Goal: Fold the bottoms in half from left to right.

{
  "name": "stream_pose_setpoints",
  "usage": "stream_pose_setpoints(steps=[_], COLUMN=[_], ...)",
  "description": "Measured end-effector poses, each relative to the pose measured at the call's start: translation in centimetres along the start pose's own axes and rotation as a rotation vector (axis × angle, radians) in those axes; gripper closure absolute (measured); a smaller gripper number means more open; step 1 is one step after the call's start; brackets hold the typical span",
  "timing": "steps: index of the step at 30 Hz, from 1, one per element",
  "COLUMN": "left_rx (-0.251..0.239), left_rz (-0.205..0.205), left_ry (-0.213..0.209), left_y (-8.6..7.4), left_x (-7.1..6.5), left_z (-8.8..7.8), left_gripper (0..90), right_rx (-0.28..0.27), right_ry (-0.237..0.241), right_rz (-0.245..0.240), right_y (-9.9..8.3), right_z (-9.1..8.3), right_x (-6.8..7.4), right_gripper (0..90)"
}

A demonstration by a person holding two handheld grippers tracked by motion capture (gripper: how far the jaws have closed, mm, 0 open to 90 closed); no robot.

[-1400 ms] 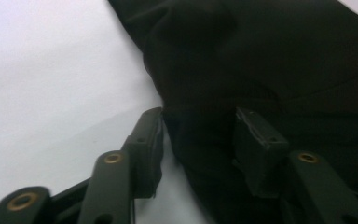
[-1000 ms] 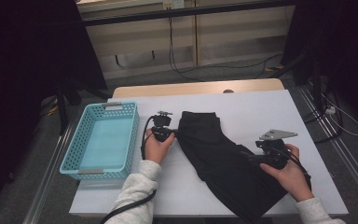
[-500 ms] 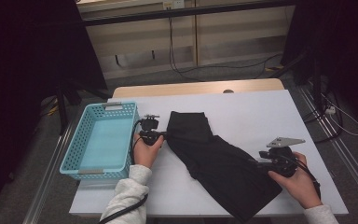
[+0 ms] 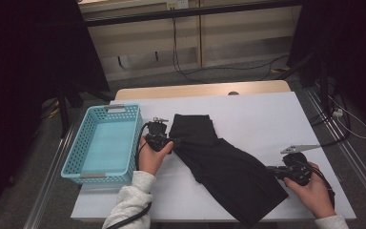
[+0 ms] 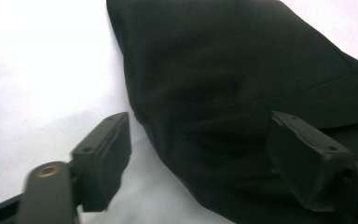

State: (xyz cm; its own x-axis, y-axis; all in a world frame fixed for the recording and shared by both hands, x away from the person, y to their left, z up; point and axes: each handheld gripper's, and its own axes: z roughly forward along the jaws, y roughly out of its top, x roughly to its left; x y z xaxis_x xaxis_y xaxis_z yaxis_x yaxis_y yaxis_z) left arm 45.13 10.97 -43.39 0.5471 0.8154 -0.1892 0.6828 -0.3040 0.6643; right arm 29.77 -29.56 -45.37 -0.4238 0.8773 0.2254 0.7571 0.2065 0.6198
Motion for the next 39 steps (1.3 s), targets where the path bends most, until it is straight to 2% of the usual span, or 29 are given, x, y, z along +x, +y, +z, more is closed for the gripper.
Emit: stream_pose_setpoints(steps=[3,5,6,8,9,10,11,12,14,16,19,21,23,26,28,29,31,34,39], left_rx=[0.001,0.006,0.01,0.01,0.025,0.027,0.027,0.026,0.031,0.026,0.027,0.029,0.025,0.018,0.015,0.013,0.013,0.012,0.009], left_rz=[0.007,0.01,0.012,0.016,0.029,0.03,0.03,0.032,0.054,0.057,0.068,0.073,0.076,0.082,0.085,0.09,0.091,0.095,0.099], left_ry=[-0.006,-0.004,-0.007,-0.006,-0.009,-0.004,-0.004,-0.001,-0.003,0.0,-0.002,-0.003,-0.003,0.0,-0.002,0.001,0.002,0.002,0.004], left_y=[0.0,-0.1,-0.1,-0.2,-0.3,-0.4,-0.4,-0.5,-0.5,-0.6,-0.8,-0.9,-0.9,-0.9,-0.9,-1.0,-1.0,-1.1,-1.0], left_x=[-0.2,-0.3,-0.3,-0.4,-0.4,-0.4,-0.4,-0.5,-0.6,-0.7,-0.8,-0.9,-1.0,-1.2,-1.3,-1.3,-1.4,-1.4,-1.5], left_z=[-0.2,-0.3,-0.3,-0.3,-0.3,-0.3,-0.3,-0.3,-0.4,-0.7,-1.0,-1.2,-1.3,-1.6,-1.7,-1.8,-1.9,-2.0,-2.0], left_gripper=[19.8,19.0,18.7,18.7,18.7,18.7,18.3,17.8,17.4,17.2,16.4,16.4,16.4,16.4,16.4,16.4,16.4,16.5,16.4], right_rx=[-0.012,-0.022,-0.021,-0.053,-0.069,-0.083,-0.09,-0.084,-0.073,-0.062,-0.059,-0.056,-0.048,-0.024,-0.005,-0.015,-0.007,-0.005,-0.016], right_ry=[0.009,-0.001,-0.012,-0.057,-0.052,-0.047,-0.069,-0.105,-0.106,-0.114,-0.113,-0.107,-0.091,-0.091,-0.104,-0.109,-0.096,-0.097,-0.136], right_rz=[0.012,0.011,0.002,-0.016,-0.007,0.002,0.0,-0.019,-0.024,-0.036,-0.018,-0.005,0.006,0.016,0.015,0.011,0.021,0.028,0.041], right_y=[0.0,0.2,0.4,0.9,1.1,1.2,1.2,1.1,0.9,0.6,0.3,-0.1,-0.6,-1.6,-2.0,-2.2,-2.3,-2.1,-1.7], right_z=[-0.1,-0.3,-0.4,-0.7,-0.8,-0.8,-0.7,-0.7,-0.5,-0.5,-1.1,-1.7,-2.1,-2.7,-2.8,-2.9,-3.0,-3.2,-3.7], right_x=[-0.5,-0.8,-1.0,-1.7,-2.1,-2.4,-2.6,-2.6,-2.5,-2.4,-2.4,-2.5,-2.4,-2.1,-2.1,-2.1,-2.4,-2.8,-4.5], right_gripper=[89.8,89.9,89.8,89.8,88.8,84.7,77.9,75.8,72.4,69.8,70.0,74.6,74.9,75.1,79.6,83.5,88.9,89.3,89.4])
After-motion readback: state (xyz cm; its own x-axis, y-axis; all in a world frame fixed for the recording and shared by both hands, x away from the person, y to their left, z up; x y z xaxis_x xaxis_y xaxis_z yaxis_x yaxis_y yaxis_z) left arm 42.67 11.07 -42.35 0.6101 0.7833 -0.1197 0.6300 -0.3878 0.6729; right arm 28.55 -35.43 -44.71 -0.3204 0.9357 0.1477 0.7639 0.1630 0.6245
